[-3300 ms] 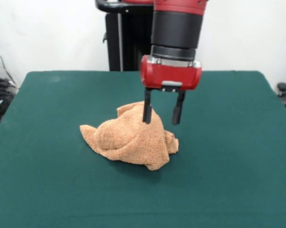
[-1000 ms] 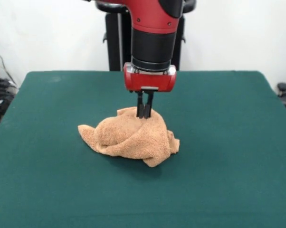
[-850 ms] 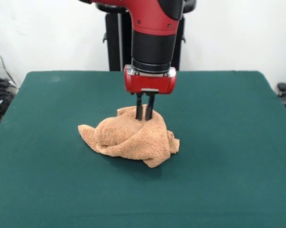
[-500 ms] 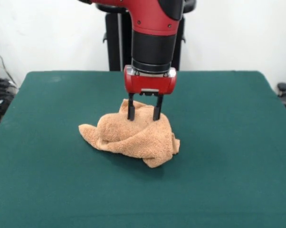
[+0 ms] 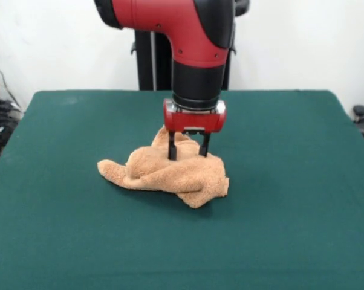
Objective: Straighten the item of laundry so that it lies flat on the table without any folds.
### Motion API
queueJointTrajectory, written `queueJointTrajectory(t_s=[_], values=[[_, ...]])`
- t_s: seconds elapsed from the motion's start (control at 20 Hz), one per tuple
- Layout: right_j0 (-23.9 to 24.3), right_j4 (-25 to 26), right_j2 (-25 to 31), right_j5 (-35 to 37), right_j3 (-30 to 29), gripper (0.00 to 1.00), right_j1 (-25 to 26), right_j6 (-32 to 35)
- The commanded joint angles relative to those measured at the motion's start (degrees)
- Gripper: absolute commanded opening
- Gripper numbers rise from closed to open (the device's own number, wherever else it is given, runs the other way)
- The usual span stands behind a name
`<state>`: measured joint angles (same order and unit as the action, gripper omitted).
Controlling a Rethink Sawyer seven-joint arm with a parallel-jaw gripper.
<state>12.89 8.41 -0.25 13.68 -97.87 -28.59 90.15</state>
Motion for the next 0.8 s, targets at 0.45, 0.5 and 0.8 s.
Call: queueJointTrajectory(t_s=[0.45, 0.5, 0.8], values=[[-4.70, 1.16, 1.28, -2.24, -1.09, 0.00, 2.80, 8.39], [-5.39, 0.37, 1.11, -0.34, -2.31, 0.00, 0.81, 8.96], [-11.80, -5.19, -1.77, 14.96, -7.97, 0.00, -11.80, 13.02]])
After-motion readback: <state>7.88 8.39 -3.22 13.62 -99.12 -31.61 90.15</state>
